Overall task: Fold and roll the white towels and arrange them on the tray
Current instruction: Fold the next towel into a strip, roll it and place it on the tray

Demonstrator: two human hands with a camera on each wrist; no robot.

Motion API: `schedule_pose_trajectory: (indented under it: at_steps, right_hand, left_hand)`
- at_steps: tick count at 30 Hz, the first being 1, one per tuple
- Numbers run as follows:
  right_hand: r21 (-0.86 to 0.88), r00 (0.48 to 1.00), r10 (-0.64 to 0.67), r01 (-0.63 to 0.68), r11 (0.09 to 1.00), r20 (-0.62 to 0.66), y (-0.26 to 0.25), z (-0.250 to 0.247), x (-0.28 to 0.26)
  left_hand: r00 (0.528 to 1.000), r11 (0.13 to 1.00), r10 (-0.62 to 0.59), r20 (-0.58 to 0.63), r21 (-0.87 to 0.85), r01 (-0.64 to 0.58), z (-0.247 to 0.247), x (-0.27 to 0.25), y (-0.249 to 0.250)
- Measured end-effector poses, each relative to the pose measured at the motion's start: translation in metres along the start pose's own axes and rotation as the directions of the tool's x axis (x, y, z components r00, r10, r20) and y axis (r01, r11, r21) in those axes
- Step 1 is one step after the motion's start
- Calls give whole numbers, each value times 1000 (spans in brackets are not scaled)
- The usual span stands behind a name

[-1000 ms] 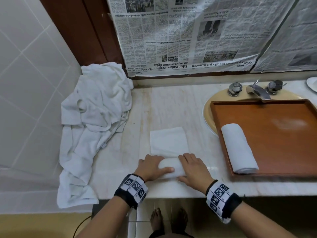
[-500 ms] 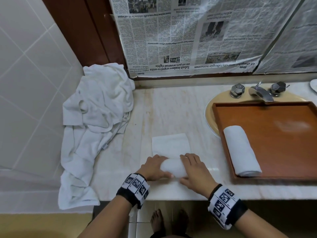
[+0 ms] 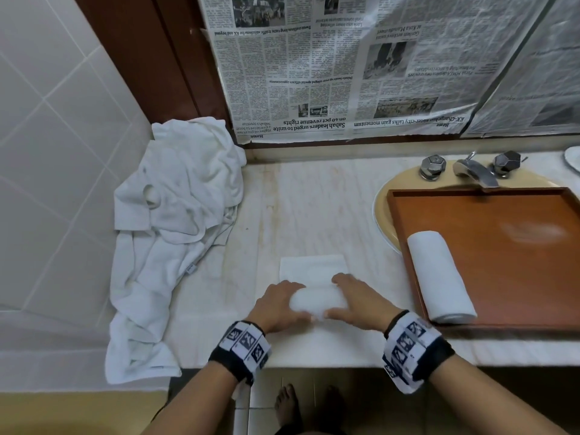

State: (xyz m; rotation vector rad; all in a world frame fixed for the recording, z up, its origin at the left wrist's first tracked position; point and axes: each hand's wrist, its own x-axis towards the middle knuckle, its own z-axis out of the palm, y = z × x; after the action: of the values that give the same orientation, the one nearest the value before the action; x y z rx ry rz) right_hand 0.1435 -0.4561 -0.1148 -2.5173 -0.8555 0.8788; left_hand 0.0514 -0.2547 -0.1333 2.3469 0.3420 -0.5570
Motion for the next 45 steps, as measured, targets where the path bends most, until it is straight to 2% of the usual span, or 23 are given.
schedule_pose_trajectory:
  at_steps: [2,4,6,9,12,14,16,18,20,22,24,28,30,33,39,45]
  right_hand:
    - [-200,983,-106,75,977,-149,-3,10,-8]
    - [-321,973,-167,109,941,-158,-4,18,-6]
    - [-357,981,-152,100,929,-121,-2,19,1]
    - [-227,996,-77,66,972,-43,-1,9,15]
    - [-73,993,-10,19,997,121,-2,-8,24]
    - [-14,979,23,-20,1000,205,2,-13,24]
    - [86,971,64,-86,993,229,6,-14,18]
    - [116,989,59,-75,990,136,5,-9,7]
    - [-40,1000,-5,4,999,-27,0,2,-4]
    - [-235,994,-54,30,972,-99,-8,13,-11]
    - [-323,994,-18,-17,946,-105,-10,20,-9]
    - [-364,996,25,-56,930,-90,-8,17,5]
    - [-345,998,47,-61,937,-49,-9,11,10]
    - [-286,997,80,-76,955,2,-12,7,14]
    - [-177,993,89,-74,981,77,-8,-2,19]
    - [-149,982,136,-116,982,130,-10,-9,16]
  left_hand:
    - [998,999,-8,62,-37,10,-9,8,2]
    - [997,1000,-19,72,1,19,-10,10,6]
    - [1000,991,-18,-12,134,19,-2,4,7]
    - [968,958,114,-223,282,-47,21,-13,4]
    - [937,933,175,-301,355,-60,34,-22,2]
    - [958,948,143,-247,311,-62,30,-22,0]
    - [992,985,61,-111,169,-42,16,-15,-2]
    - [1000,996,3,7,91,-3,2,-7,-3]
    - [998,998,-15,54,69,11,-7,-1,-2]
    - [998,999,-17,62,43,15,-10,2,-2]
    - [1000,1000,-18,23,26,17,-9,2,-1]
    - [983,998,30,-179,65,-19,3,-6,-2]
    - [982,994,28,-188,109,-8,5,-9,1]
    - [990,985,8,-137,169,15,-1,-8,5]
    - [998,990,-57,22,129,53,-19,5,10]
    - [964,982,-152,217,145,123,-30,19,9]
